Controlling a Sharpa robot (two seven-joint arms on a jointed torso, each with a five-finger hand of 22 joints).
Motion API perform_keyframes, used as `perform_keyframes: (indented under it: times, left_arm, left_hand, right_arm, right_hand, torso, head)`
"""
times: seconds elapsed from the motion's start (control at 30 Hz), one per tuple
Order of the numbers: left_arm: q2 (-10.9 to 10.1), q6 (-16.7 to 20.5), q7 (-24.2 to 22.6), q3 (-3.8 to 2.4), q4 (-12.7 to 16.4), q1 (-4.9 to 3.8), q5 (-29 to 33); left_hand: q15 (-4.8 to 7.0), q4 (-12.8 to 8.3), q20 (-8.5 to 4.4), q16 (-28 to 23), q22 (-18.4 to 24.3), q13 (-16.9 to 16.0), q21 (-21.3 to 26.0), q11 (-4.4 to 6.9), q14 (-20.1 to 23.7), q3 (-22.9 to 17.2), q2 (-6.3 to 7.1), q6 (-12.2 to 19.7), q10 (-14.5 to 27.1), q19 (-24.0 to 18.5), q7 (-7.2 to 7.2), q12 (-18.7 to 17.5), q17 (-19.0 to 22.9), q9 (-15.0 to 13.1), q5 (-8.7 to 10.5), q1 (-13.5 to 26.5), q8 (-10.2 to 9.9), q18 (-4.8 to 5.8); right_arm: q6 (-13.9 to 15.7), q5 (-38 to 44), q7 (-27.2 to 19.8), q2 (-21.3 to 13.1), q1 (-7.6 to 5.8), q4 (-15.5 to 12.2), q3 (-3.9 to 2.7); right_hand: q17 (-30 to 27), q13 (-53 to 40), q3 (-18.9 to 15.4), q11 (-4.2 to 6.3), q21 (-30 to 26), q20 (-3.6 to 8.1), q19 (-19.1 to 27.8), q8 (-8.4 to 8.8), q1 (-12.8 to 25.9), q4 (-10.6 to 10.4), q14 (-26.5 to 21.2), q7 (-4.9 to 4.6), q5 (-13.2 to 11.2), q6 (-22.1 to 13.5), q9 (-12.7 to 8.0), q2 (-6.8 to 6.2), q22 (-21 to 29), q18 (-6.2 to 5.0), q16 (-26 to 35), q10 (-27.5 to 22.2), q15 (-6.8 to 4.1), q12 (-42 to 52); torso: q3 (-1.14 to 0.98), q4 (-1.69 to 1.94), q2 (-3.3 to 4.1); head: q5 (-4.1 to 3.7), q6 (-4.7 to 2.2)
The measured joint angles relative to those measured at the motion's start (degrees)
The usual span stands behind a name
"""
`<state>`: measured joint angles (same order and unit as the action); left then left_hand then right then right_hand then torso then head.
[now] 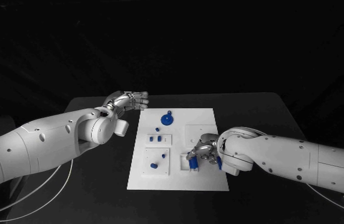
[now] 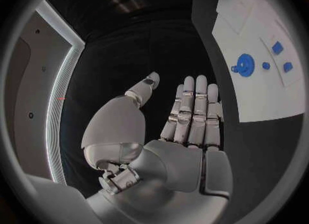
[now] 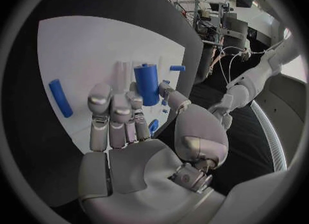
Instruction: Assemble the parts on the task board
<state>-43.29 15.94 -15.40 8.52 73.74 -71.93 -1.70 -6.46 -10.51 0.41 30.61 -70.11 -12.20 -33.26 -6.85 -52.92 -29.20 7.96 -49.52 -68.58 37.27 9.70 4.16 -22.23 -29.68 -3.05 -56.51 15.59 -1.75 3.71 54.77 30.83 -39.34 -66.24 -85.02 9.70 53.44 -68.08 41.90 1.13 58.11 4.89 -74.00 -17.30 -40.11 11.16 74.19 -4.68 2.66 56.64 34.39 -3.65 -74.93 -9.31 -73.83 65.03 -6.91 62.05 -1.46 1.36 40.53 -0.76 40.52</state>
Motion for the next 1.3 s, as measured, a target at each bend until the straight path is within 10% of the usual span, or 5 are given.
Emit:
perform_keyframes:
  times: [1.3]
  left_arm:
    - [0.2,-0.1,0.0,0.0,-0.1,0.0,0.0]
  left_hand:
    - [0.0,0.2,0.2,-0.2,-0.1,0.0,0.2,0.0,0.0,0.0,0.0,0.0,0.0,-0.2,0.0,0.0,-0.3,0.0,0.0,0.0,0.0,0.01]
  right_arm:
    - [0.1,-1.3,0.4,3.6,0.87,3.6,0.58]
  right_hand:
    - [0.1,0.0,-0.2,-0.01,0.0,-0.09,-0.1,0.22,1.8,0.2,0.0,-0.12,0.0,0.2,-0.3,-0.89,0.0,0.0,0.2,0.0,0.09,0.0]
  torso:
    - [-0.1,-0.06,-0.02]
  head:
    - [0.86,0.48]
